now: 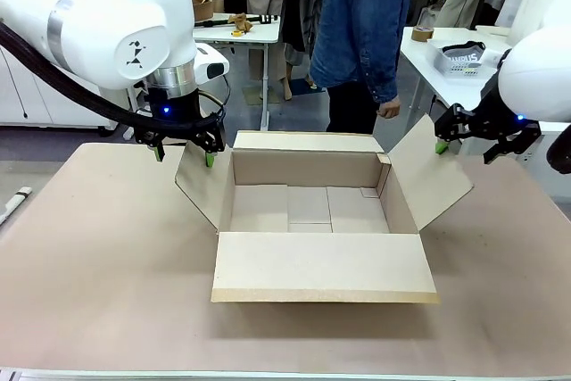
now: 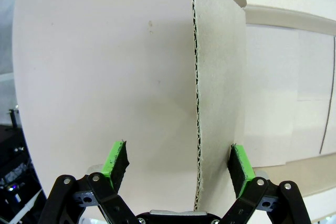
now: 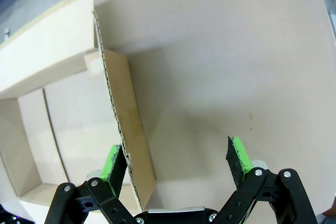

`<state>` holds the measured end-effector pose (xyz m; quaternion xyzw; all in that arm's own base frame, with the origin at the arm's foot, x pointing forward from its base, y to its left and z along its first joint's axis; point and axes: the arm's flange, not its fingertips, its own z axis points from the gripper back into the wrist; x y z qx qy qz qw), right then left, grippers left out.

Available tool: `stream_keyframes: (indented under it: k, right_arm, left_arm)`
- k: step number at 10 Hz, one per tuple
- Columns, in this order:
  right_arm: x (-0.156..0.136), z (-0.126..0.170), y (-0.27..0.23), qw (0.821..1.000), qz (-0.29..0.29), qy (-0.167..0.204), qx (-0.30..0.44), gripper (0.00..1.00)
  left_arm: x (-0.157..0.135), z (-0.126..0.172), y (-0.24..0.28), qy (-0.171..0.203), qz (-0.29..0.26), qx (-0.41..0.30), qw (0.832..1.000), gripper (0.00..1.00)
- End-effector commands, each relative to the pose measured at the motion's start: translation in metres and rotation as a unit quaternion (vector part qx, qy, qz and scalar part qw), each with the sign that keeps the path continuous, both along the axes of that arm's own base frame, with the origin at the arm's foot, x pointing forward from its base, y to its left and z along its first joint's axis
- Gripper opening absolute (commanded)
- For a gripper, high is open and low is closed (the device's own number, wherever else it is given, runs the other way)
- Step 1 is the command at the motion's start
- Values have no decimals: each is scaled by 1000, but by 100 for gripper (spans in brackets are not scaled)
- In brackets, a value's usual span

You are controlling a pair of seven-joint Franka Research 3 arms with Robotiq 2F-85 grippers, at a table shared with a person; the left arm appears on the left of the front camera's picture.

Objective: Pack the gift set into the box.
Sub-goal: Lift both hands away from the flaps of the Package Box.

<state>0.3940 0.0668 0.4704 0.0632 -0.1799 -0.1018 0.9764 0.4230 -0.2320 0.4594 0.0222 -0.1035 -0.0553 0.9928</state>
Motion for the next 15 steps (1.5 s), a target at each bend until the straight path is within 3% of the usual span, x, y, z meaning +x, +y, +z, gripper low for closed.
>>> stream_keyframes:
  k: [1,15]
  right_arm:
    - [1,2,1,1000,-11,0,2,100]
    - [1,2,1,1000,-11,0,2,100]
  left_arm:
    - [1,1,1,-4,8,9,1000,100]
    - [1,1,1,-4,8,9,1000,100]
